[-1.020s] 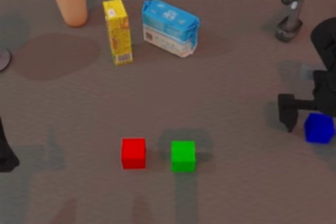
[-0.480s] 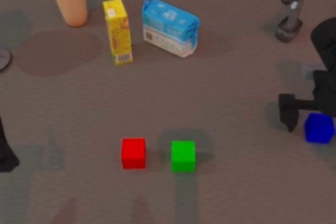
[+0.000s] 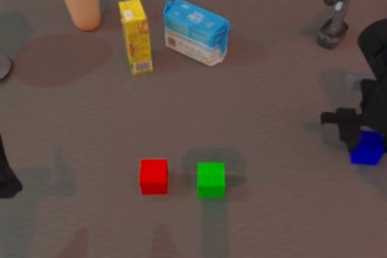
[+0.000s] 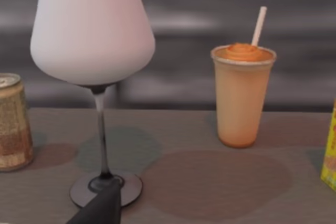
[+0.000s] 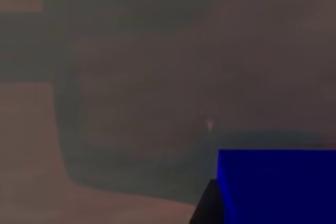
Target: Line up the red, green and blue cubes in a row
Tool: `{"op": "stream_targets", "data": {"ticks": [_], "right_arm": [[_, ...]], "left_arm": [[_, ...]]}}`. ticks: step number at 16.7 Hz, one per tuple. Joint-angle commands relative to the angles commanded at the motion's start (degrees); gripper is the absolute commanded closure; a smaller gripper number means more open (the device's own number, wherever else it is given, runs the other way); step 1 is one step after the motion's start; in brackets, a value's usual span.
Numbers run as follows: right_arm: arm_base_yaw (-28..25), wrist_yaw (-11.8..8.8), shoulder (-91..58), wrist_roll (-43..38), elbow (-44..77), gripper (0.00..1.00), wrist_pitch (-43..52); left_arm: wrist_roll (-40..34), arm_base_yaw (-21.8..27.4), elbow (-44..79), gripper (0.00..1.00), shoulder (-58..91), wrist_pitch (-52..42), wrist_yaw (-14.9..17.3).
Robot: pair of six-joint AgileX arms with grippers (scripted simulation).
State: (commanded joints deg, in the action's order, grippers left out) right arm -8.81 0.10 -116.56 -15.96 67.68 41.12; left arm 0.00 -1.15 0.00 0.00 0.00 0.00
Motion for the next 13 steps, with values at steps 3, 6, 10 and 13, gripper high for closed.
{"op": "stream_targets", "data": {"ticks": [3, 6, 10, 13], "right_arm": [[0.00, 0.00, 0.00, 0.00, 0.00, 1.00, 0.00], [0.00, 0.00, 0.00, 0.00, 0.00, 1.00, 0.00], [-0.06, 0.41, 2.54, 0.26, 1.49, 1.00, 2.15], [-0.32, 0.18, 4.58, 0.38, 4.52, 1.00, 7.70]], "left_arm": [[0.00, 0.00, 0.00, 0.00, 0.00, 0.00, 0.00], [0.00, 0.00, 0.00, 0.00, 0.00, 0.00, 0.00], [0.00, 0.00, 0.00, 0.00, 0.00, 0.00, 0.00], [0.00, 0.00, 0.00, 0.00, 0.00, 0.00, 0.00]]}}
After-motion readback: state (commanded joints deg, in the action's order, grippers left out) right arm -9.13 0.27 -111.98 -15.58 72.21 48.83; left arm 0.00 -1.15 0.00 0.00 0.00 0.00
